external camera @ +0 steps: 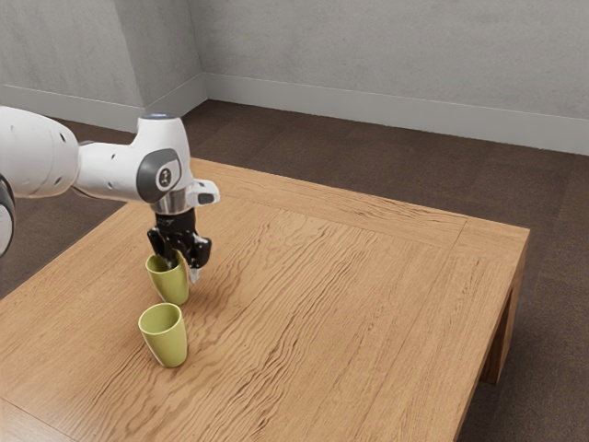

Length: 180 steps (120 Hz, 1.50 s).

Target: Place the left cup onto the right cup

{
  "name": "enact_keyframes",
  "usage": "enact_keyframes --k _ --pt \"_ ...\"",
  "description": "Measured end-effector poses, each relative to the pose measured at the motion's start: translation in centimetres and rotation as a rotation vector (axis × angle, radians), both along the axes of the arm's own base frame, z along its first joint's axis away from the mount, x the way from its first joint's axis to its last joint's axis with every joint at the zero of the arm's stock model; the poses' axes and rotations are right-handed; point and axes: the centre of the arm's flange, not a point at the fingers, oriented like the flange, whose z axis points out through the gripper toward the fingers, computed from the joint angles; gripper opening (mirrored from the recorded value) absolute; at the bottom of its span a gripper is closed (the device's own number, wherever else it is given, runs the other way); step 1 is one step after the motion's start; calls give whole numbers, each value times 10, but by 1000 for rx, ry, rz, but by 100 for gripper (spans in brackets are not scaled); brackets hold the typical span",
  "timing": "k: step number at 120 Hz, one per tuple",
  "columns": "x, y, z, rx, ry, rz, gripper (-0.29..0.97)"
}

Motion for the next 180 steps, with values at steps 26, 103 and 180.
enact_keyframes --k 26,103,180 --pt "-1 14 4 2 -4 23 -3" --pt "1 -3 65 23 -77 -11 -10" --pt "-10 -26 130 17 -119 -43 -10"
